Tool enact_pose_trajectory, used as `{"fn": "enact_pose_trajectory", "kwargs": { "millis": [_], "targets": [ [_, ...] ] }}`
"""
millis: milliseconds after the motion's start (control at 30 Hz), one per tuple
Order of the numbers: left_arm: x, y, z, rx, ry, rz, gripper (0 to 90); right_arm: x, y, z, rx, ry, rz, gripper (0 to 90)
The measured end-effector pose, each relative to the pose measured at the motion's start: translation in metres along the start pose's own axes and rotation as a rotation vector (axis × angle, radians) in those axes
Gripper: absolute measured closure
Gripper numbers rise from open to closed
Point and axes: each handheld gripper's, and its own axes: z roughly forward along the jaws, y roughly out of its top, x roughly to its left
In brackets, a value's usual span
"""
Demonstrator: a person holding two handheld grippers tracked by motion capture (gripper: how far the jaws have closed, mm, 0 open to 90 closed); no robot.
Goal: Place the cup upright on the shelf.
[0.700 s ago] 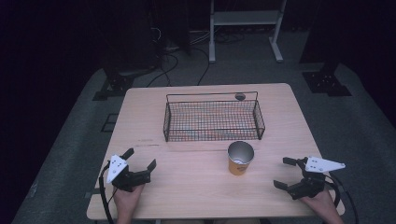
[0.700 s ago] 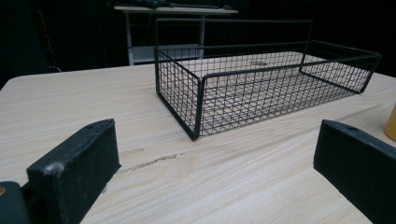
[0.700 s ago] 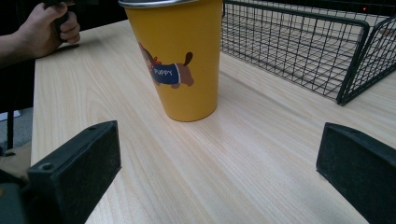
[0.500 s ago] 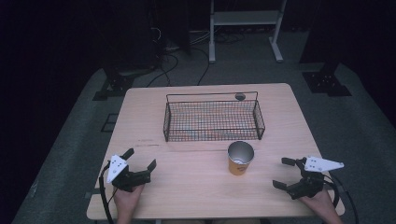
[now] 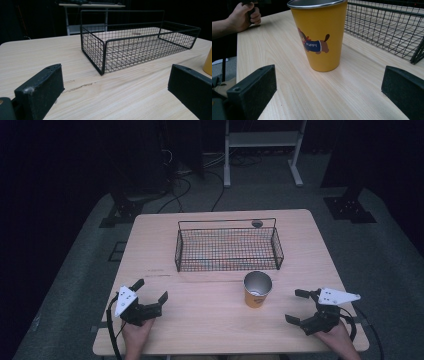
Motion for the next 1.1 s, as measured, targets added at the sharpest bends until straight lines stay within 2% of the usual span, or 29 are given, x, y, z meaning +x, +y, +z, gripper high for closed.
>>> {"fn": "enact_pose_trajectory", "kwargs": {
  "millis": [767,900,1100],
  "targets": [
    [-0.001,0.000,0.001,0.008,0.005,0.008,0.0,0.012,0.021,0.020,-0.031,0.055,-0.037,0.0],
    [-0.001,0.000,0.000,0.008,0.009,0.008,0.0,0.012,0.024,0.029,-0.016,0.065,-0.046,0.0],
    [-0.001,0.000,0.001,0.010,0.009,0.009,0.0,0.008,0.029,0.041,0.020,0.067,-0.028,0.0]
  ]
}}
